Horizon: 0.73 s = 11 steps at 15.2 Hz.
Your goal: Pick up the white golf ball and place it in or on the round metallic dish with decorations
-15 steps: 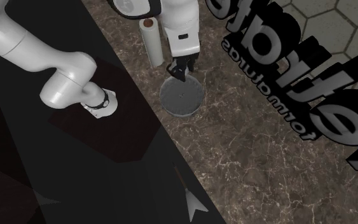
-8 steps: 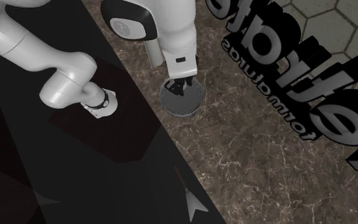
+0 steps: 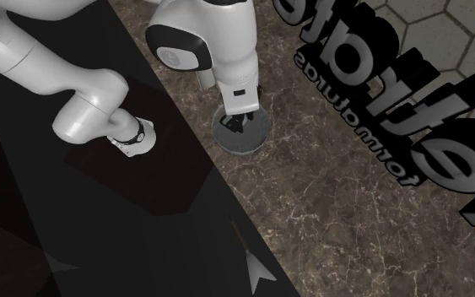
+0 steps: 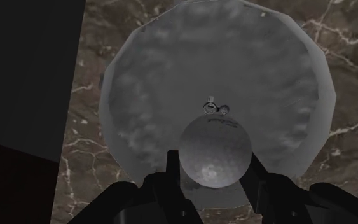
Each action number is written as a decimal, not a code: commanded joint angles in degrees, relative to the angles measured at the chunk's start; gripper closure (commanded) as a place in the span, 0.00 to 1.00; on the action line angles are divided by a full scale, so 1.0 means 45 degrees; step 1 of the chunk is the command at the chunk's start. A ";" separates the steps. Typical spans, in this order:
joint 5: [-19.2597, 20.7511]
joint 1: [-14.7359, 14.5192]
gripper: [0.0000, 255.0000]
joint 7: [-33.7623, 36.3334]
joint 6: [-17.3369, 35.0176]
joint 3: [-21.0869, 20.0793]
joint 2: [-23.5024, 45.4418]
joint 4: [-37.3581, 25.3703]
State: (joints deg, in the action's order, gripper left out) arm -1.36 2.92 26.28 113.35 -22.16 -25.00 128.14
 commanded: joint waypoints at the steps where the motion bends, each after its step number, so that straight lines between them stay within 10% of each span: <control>1: -0.0010 -0.0020 1.00 0.0065 0.0511 -0.0060 0.0023 0.0486; 9: -0.0010 -0.0020 1.00 0.0065 0.0511 -0.0060 0.0023 0.0486; 10: -0.0010 -0.0020 0.00 0.0065 0.0511 -0.0060 0.0023 0.0486; 11: -0.0010 -0.0020 0.00 0.0065 0.0511 -0.0060 0.0023 0.0486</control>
State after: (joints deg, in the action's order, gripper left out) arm -1.40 2.83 26.57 115.65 -22.43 -24.89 130.32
